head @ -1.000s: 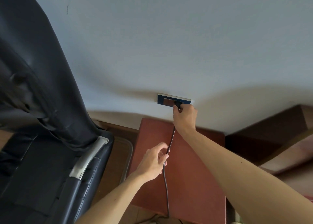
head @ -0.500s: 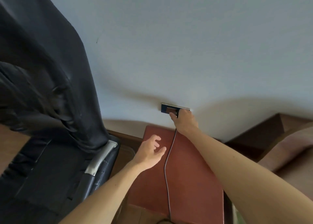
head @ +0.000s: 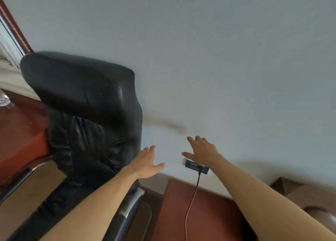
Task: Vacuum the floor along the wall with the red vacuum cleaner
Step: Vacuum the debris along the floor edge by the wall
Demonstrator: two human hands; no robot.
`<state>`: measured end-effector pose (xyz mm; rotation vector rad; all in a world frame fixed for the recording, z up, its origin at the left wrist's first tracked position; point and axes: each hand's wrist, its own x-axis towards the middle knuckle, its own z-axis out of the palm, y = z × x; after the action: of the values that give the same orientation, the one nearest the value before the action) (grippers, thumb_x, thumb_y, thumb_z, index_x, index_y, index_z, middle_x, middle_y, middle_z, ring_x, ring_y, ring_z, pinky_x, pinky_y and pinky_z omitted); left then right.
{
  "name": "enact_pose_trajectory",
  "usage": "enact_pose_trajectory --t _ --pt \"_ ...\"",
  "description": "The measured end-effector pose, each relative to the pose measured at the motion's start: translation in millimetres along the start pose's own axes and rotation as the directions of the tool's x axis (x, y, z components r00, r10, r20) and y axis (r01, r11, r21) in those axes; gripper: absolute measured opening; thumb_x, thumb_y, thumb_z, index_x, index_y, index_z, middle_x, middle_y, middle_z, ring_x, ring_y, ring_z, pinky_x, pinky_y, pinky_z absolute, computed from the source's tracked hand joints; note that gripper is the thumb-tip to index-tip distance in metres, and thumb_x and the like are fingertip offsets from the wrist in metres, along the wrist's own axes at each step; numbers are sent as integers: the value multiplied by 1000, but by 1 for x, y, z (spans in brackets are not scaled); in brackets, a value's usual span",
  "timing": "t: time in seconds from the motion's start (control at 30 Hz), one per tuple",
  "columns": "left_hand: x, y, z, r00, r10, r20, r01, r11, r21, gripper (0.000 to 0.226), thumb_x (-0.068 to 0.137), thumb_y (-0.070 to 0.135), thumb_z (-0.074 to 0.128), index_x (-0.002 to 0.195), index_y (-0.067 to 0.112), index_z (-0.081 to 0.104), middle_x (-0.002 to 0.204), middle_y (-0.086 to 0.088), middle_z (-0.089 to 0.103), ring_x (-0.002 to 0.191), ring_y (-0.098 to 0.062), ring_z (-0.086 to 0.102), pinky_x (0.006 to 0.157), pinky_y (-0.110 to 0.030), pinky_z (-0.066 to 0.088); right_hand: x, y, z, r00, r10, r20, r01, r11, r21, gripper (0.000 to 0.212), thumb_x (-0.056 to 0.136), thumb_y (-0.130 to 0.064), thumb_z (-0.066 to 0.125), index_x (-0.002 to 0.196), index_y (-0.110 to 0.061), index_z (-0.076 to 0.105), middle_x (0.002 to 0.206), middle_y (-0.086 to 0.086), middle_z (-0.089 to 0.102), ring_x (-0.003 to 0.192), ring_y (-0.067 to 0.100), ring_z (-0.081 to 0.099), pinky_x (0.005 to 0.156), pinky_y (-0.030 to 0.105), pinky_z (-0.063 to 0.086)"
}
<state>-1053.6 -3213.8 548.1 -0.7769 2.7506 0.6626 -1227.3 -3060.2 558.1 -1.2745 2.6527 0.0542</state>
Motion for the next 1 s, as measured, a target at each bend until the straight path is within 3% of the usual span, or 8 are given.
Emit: enact_pose_trajectory --t 0.2,0.53,0.8,1.0 --pt "-56 -7 -75 994 2 -109 8 996 90 89 93 59 51 157 14 8 164 -11 13 151 -33 14 119 -46 26 -30 -42 -83 995 -39 -90 34 998 -56 64 95 -62 46 140 -16 36 128 8 48 119 29 49 86 42 47" --pt "-207 -58 -174 950 -20 -311 90 973 213 86 94 59 50 157 14 13 161 -11 23 146 -33 27 116 -48 32 -112 -143 -175 969 -139 -206 113 985 -133 79 93 -68 45 152 -20 24 149 12 42 132 34 47 101 48 46" --pt "-373 -160 -212 903 -142 -407 254 938 236 85 91 62 51 153 13 19 152 -17 34 137 -37 38 109 -52 36 -179 -289 -211 921 -307 -240 280 950 -139 88 88 -71 49 155 -22 21 156 12 35 138 35 42 106 49 44" --pt "-504 -241 -240 835 -330 -441 443 878 183 95 87 68 49 156 14 12 158 -15 26 142 -35 32 111 -54 33 -223 -416 -220 846 -494 -203 461 867 -188 92 86 -72 52 156 -22 20 154 11 36 137 33 42 104 50 45"
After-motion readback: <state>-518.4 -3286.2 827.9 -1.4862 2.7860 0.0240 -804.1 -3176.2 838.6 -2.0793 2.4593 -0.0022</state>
